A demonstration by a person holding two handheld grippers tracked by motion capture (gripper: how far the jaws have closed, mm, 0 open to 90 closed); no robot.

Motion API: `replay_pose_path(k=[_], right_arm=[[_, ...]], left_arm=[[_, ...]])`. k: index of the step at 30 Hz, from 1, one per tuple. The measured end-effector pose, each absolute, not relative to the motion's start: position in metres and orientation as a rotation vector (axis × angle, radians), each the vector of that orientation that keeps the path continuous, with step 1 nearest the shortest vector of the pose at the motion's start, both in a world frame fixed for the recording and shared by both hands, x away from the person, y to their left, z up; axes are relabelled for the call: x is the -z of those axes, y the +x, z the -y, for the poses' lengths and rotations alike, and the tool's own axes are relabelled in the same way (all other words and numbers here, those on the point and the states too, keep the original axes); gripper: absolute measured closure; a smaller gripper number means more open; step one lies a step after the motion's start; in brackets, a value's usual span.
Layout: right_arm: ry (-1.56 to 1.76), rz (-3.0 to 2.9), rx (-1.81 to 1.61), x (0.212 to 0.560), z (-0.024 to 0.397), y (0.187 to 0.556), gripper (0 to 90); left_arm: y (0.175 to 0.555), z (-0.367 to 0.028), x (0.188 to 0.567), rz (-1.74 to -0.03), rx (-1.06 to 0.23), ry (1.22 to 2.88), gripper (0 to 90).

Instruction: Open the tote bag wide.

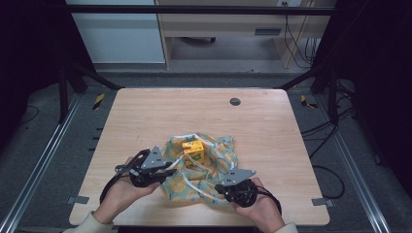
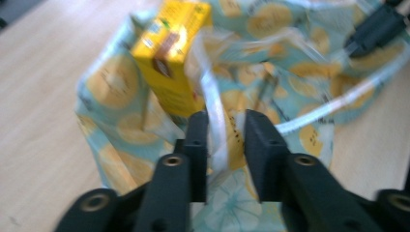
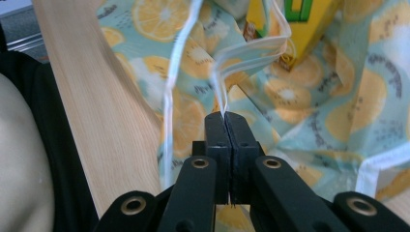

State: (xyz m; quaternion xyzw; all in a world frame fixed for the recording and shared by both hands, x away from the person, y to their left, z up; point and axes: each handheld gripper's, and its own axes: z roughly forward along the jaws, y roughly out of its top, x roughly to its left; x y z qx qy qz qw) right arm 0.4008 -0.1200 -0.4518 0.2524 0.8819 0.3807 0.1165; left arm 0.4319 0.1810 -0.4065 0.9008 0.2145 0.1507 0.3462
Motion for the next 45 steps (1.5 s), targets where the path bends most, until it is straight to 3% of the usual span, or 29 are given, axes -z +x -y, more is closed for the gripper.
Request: replay_pose_path(k=[8, 13, 17, 21, 27, 29, 32, 35, 45], right_arm=[[0.819, -2.569, -1.111, 0.463, 0.130, 0.402, 87.7], [0.835, -2.512, -1.160, 0.453, 0.131, 0.404, 64.6], [0.847, -2.446, -1.171, 0.433, 0.135, 0.416, 54.5], [0.872, -2.396, -1.131, 0.421, 0.132, 0.441, 49.1], [0.952, -2.422, -1.035, 0.430, 0.116, 0.486, 43.4], [0.961, -2.437, -0.995, 0.434, 0.110, 0.496, 47.8], [0.955, -2.450, -0.977, 0.437, 0.105, 0.507, 71.7], [0.945, -2.446, -0.968, 0.436, 0.104, 0.515, 87.5], [1.043, -2.331, -1.048, 0.417, 0.111, 0.564, 90.0]], left_arm=[[0.424, -0.191, 0.446, -0.577, -0.274, 2.415, 88.7], [0.422, -0.192, 0.456, -0.579, -0.257, 2.426, 89.2], [0.423, -0.190, 0.460, -0.575, -0.249, 2.439, 89.4], [0.424, -0.189, 0.464, -0.580, -0.245, 2.447, 89.4], [0.424, -0.188, 0.466, -0.577, -0.249, 2.463, 89.4], [0.424, -0.189, 0.466, -0.576, -0.247, 2.465, 89.4], [0.425, -0.190, 0.466, -0.582, -0.255, 2.463, 89.4], [0.426, -0.189, 0.466, -0.586, -0.264, 2.465, 89.4], [0.431, -0.187, 0.470, -0.594, -0.266, 2.475, 89.6]])
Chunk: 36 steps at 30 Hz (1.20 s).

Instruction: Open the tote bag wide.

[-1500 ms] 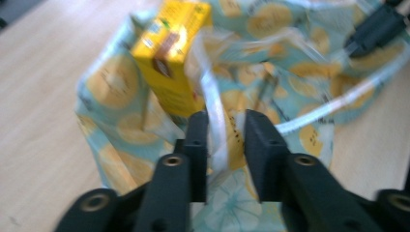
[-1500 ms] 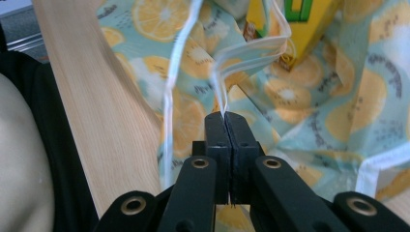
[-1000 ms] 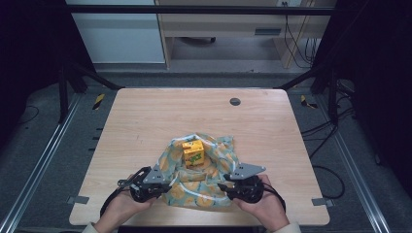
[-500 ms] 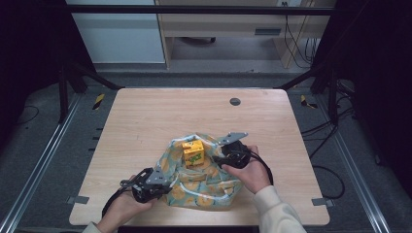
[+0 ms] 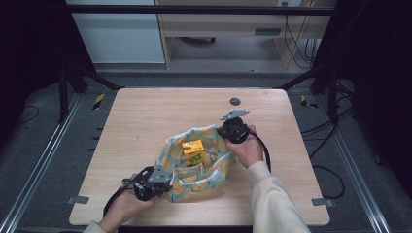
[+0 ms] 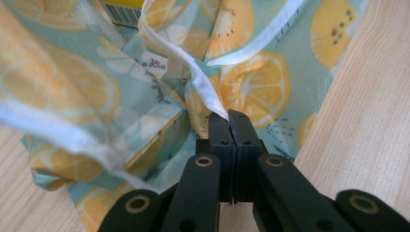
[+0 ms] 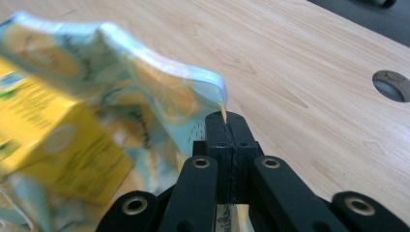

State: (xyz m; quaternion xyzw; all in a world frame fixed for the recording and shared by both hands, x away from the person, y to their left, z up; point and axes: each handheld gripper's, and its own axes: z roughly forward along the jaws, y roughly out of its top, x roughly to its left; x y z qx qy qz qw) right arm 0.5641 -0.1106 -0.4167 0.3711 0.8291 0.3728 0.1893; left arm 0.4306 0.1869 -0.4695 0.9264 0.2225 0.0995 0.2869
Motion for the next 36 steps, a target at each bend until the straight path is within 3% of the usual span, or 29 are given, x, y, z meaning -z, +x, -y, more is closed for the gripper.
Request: replay_pose_path(k=[12, 36], right_arm=[[1.165, -2.366, -0.984, 0.451, 0.112, 0.591, 90.0], [1.223, -2.390, -0.876, 0.461, 0.118, 0.596, 90.0]], left_arm=[[0.429, -0.190, 0.475, -0.601, -0.261, 2.489, 89.7], [0.423, -0.193, 0.476, -0.591, -0.254, 2.518, 90.0]])
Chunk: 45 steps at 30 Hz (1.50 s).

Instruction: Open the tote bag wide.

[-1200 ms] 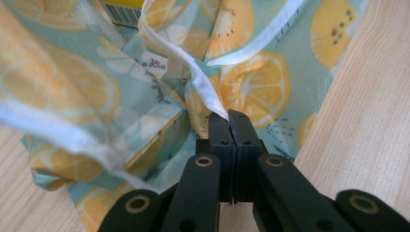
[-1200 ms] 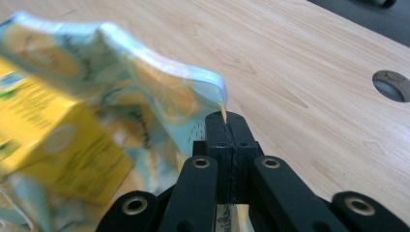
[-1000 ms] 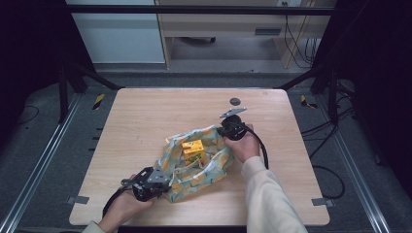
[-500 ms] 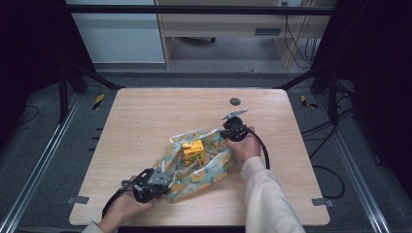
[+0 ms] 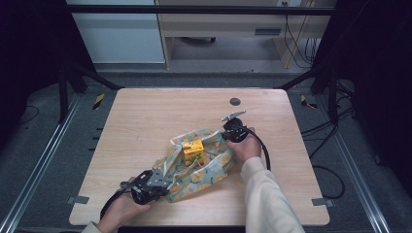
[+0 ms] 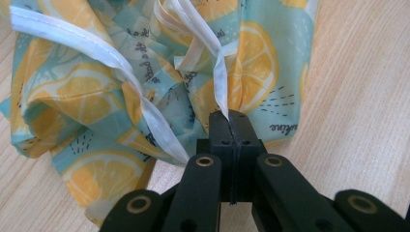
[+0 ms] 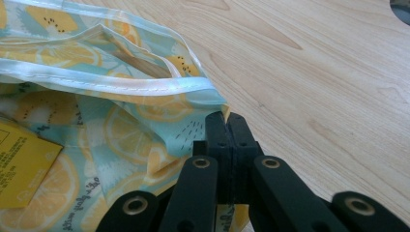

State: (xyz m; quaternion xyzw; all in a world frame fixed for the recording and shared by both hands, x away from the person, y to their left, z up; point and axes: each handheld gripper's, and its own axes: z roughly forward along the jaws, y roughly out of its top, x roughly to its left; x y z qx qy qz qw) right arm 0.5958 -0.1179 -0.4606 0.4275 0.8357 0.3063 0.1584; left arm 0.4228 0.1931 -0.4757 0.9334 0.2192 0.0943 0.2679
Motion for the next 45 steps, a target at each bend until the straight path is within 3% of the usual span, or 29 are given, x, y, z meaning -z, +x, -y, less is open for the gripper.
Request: replay_pose_path(k=[18, 20, 23, 27, 31, 38, 45], right_arm=[[1.220, -2.392, -0.820, 0.460, 0.119, 0.597, 88.7], [1.205, -2.379, -0.830, 0.456, 0.119, 0.595, 83.2], [1.200, -2.317, -0.873, 0.442, 0.123, 0.588, 64.1], [1.182, -2.269, -0.929, 0.423, 0.128, 0.575, 47.0], [1.139, -2.226, -0.977, 0.403, 0.133, 0.556, 34.6], [1.077, -2.195, -1.026, 0.384, 0.142, 0.514, 24.5], [1.070, -2.185, -1.089, 0.390, 0.147, 0.473, 22.4]], left_arm=[[0.421, -0.195, 0.477, -0.590, -0.250, 2.527, 90.0], [0.420, -0.195, 0.476, -0.595, -0.284, 2.508, 85.7], [0.418, -0.195, 0.473, -0.605, -0.325, 2.471, 72.0], [0.416, -0.197, 0.464, -0.626, -0.380, 2.417, 61.2], [0.414, -0.201, 0.454, -0.645, -0.412, 2.384, 49.5], [0.409, -0.210, 0.432, -0.655, -0.445, 2.319, 42.4], [0.407, -0.212, 0.409, -0.635, -0.476, 2.276, 41.0]])
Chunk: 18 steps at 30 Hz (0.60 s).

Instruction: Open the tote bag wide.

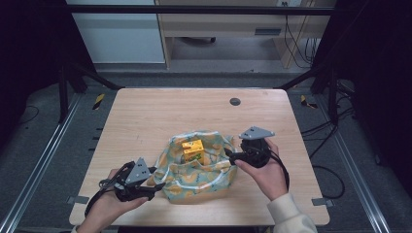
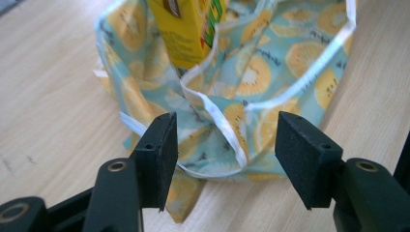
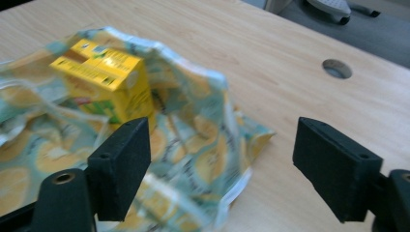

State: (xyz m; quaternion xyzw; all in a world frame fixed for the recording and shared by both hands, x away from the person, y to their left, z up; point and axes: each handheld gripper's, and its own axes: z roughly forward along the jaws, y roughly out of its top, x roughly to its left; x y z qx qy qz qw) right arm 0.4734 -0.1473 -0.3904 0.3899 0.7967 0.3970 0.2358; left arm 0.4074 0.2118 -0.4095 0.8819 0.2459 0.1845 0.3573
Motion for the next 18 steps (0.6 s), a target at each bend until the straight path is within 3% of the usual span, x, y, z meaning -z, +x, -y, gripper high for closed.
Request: replay_pose_path(k=[7, 16, 18], right_arm=[[1.113, -2.191, -1.105, 0.420, 0.149, 0.456, 30.9], [1.204, -2.242, -1.128, 0.451, 0.152, 0.448, 25.0], [1.206, -2.270, -1.096, 0.456, 0.150, 0.446, 28.3]], left_arm=[[0.438, -0.217, 0.405, -0.715, -0.560, 2.266, 43.4], [0.487, -0.208, 0.425, -0.784, -0.548, 2.267, 41.9], [0.497, -0.207, 0.433, -0.801, -0.538, 2.272, 43.4]])
